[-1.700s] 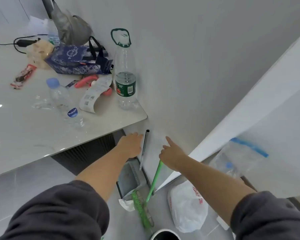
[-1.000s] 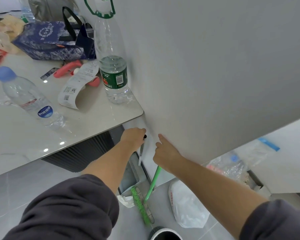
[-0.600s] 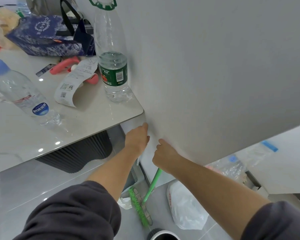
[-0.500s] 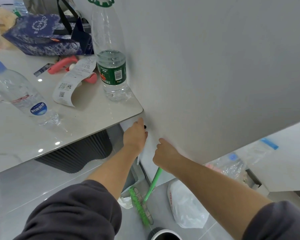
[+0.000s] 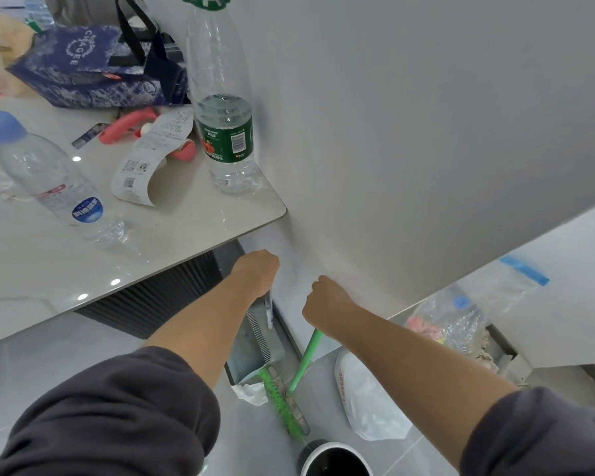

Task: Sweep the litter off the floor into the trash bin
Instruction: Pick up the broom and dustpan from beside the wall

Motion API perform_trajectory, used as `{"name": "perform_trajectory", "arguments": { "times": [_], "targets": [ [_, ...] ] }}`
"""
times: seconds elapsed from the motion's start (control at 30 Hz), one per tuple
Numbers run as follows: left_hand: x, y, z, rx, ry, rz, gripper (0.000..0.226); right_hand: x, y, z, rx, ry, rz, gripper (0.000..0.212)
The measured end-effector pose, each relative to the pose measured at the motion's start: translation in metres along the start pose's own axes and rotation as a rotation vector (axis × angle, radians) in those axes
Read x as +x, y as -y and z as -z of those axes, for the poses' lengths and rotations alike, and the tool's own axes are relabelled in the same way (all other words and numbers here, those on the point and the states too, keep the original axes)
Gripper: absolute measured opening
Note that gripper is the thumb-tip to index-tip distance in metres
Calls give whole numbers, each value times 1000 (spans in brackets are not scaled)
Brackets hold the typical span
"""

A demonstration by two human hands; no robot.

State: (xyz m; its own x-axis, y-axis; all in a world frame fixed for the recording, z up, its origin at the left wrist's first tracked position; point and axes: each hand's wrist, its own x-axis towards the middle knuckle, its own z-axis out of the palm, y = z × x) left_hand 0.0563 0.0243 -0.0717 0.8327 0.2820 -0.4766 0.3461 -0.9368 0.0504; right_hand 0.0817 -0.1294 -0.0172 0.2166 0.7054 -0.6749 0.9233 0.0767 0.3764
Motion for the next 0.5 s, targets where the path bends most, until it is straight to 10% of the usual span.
{"name": "perform_trajectory", "arguments": {
  "times": [0.33,0.5],
  "targets": [
    [-133,69,7,78,22,140,13,-53,39,62,403,83,-95,13],
    [-229,104,-1,103,19,227,12,-86,77,91,520,54,-215,35]
  ]
}}
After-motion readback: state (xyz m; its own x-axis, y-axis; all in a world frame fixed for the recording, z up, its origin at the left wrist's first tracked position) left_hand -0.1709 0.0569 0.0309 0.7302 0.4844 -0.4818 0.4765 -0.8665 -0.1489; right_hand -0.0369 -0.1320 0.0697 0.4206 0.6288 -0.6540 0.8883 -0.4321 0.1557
